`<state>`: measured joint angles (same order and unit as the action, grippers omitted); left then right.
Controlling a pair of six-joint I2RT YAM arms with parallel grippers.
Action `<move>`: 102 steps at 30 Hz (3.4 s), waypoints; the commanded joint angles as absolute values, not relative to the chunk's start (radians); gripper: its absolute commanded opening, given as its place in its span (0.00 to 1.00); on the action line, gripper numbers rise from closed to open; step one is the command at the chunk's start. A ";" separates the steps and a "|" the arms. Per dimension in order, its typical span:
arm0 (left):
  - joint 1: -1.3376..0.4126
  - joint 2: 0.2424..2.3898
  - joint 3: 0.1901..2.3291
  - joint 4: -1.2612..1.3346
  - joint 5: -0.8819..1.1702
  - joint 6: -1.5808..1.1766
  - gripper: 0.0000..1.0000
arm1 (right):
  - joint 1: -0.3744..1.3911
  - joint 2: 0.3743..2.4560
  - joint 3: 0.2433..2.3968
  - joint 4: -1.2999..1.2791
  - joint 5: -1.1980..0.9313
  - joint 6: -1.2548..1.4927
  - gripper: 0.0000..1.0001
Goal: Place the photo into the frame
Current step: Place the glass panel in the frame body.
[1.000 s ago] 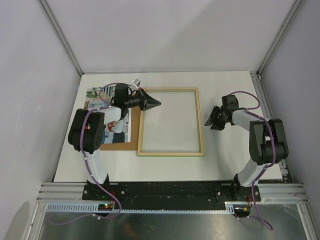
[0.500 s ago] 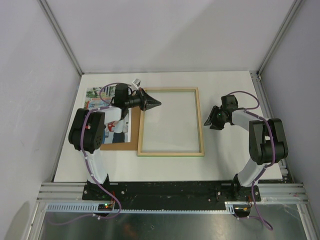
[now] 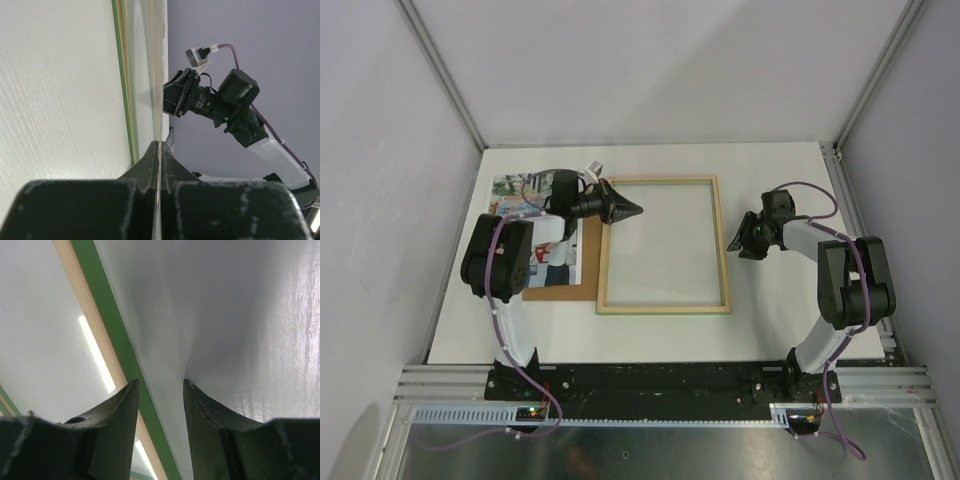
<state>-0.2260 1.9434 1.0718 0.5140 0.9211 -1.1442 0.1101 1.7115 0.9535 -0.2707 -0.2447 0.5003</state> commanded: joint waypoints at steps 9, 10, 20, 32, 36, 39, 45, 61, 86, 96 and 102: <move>-0.232 1.973 1.084 0.554 0.974 -1.167 0.00 | 0.112 1.732 0.953 -0.254 -0.245 0.490 0.45; -0.232 1.973 1.083 0.554 0.975 -1.166 0.00 | 0.113 1.732 0.954 -0.253 -0.245 0.490 0.45; -0.230 1.968 1.074 0.554 0.981 -1.173 0.00 | 0.114 1.732 0.952 -0.253 -0.246 0.489 0.45; -0.227 1.958 1.054 0.554 0.981 -1.176 0.00 | 0.122 1.733 0.953 -0.255 -0.238 0.482 0.45; -0.226 1.959 1.052 0.554 0.978 -1.177 0.00 | 0.126 1.704 0.952 -0.262 -0.218 0.477 0.45; -0.226 1.963 1.049 0.554 0.979 -1.177 0.00 | 0.125 1.666 0.944 -0.252 -0.194 0.478 0.46; -0.225 1.966 1.045 0.554 0.976 -1.178 0.00 | 0.134 1.637 0.928 -0.229 -0.201 0.471 0.46; -0.224 1.976 1.048 0.553 0.977 -1.181 0.00 | 0.171 1.679 0.928 -0.224 -0.202 0.452 0.47; -0.212 1.964 1.017 0.510 0.997 -1.139 0.00 | 0.173 1.715 0.927 -0.232 -0.176 0.453 0.41; -0.205 1.959 1.003 0.506 0.997 -1.119 0.00 | 0.173 1.724 0.927 -0.232 -0.176 0.453 0.41; -0.204 1.927 0.992 0.506 0.971 -1.086 0.00 | 0.173 1.728 0.928 -0.229 -0.180 0.453 0.40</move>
